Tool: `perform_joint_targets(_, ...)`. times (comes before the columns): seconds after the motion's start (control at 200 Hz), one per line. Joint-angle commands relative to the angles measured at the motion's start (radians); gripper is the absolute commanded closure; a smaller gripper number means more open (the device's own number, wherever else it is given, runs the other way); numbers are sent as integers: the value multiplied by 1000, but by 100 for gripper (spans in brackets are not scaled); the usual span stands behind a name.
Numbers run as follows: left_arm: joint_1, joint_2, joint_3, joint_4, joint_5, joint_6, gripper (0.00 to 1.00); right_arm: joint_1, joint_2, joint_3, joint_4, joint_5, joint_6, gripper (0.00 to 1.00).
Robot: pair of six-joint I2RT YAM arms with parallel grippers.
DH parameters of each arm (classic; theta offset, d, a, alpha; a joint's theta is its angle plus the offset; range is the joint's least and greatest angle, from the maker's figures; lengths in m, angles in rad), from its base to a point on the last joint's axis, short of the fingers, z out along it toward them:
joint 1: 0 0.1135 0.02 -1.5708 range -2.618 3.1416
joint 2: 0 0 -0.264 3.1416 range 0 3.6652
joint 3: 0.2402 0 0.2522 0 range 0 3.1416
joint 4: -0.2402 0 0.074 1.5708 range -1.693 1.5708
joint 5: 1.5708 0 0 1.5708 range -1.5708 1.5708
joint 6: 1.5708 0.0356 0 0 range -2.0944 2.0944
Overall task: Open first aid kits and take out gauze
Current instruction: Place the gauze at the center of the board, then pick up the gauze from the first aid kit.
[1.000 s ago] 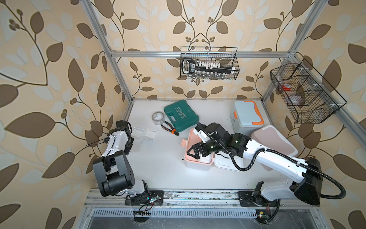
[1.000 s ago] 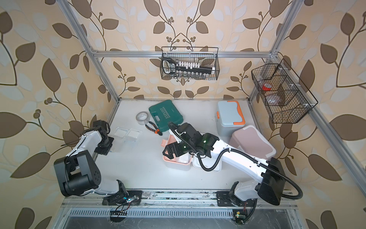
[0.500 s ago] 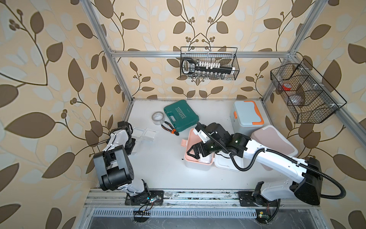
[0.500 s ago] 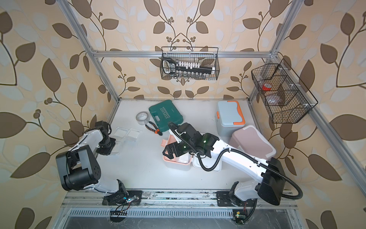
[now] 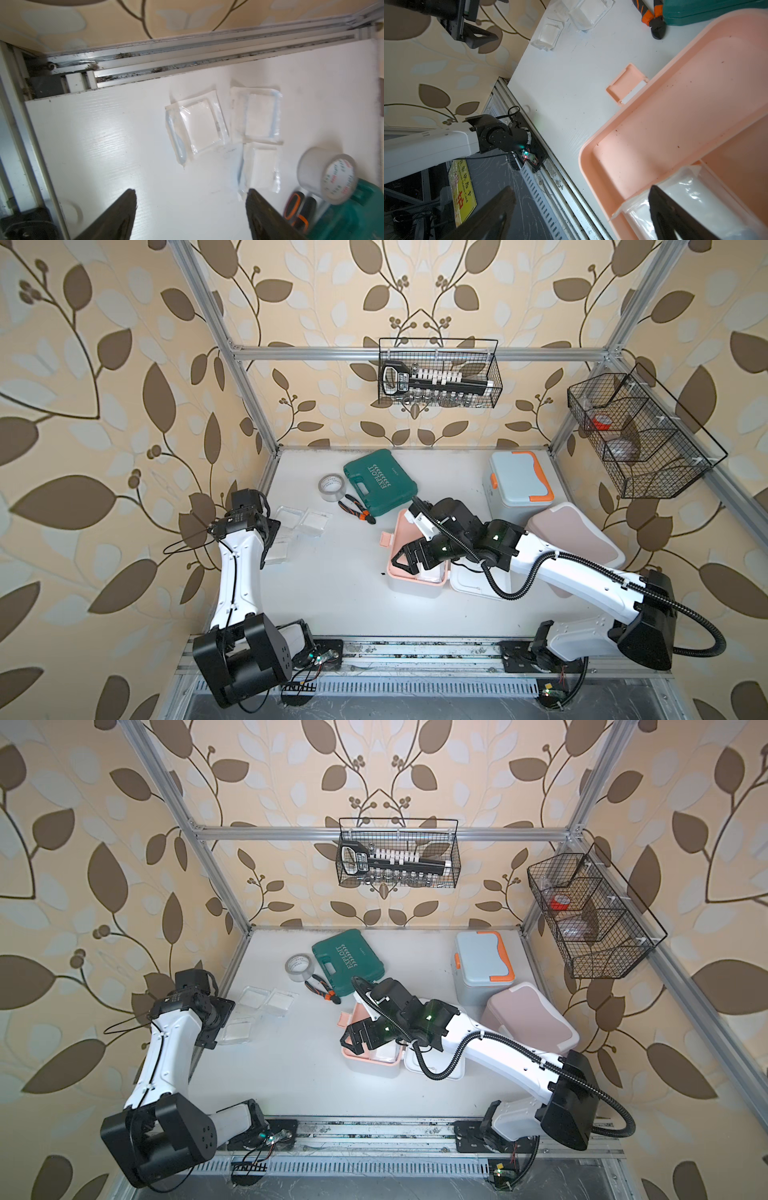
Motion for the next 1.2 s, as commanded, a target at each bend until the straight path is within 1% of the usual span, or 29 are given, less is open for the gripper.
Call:
perform_joint_targets(0.0, -79, -74, 59, -46, 53, 25, 1, 8, -19, 51, 23, 18, 6, 1)
perform_joint_targets(0.05, -115, -101, 70, -49, 76, 25, 1, 7, -22, 57, 22, 20, 6, 0)
perform_joint_targets(0.075, -131, -111, 74, -47, 95, 51, 1, 7, -25, 59, 21, 22, 6, 0)
perform_joint_targets(0.255, -256, -172, 93, -4, 270, 100, 1, 7, -60, 57, 39, 53, 17, 0)
perform_joint_targets(0.44, -384, -218, 85, 98, 422, 134, 1, -9, -97, 49, 57, 69, 61, 1)
perform_joint_targets(0.58, -518, -207, 83, 145, 435, 141, 1, -69, -127, 28, 66, 23, 90, 0)
perform_joint_targets(0.665, -612, -162, 102, 142, 414, 151, 1, -136, -160, -5, 88, -28, 107, 0)
perform_joint_targets(0.795, -786, -83, 152, 129, 342, 176, 1, -217, -217, -36, 79, -49, 104, 0)
perform_joint_targets(0.83, -837, -61, 166, 130, 320, 183, 1, -223, -232, -42, 73, -56, 104, 0)
perform_joint_targets(0.845, -859, -51, 172, 129, 313, 185, 1, -251, -237, -46, 69, -57, 104, 1)
perform_joint_targets(0.88, -904, -27, 188, 124, 294, 189, 1, -277, -253, -56, 58, -56, 102, 1)
perform_joint_targets(0.935, -973, 14, 220, 104, 259, 198, 1, -316, -280, -71, 33, -36, 100, 0)
perform_joint_targets(1.045, -1108, 94, 289, 45, 160, 218, 1, -380, -347, -108, -16, 52, 82, 0)
perform_joint_targets(1.195, -1222, 226, 396, -68, 41, 233, 1, -432, -417, -164, -56, 126, 57, 0)
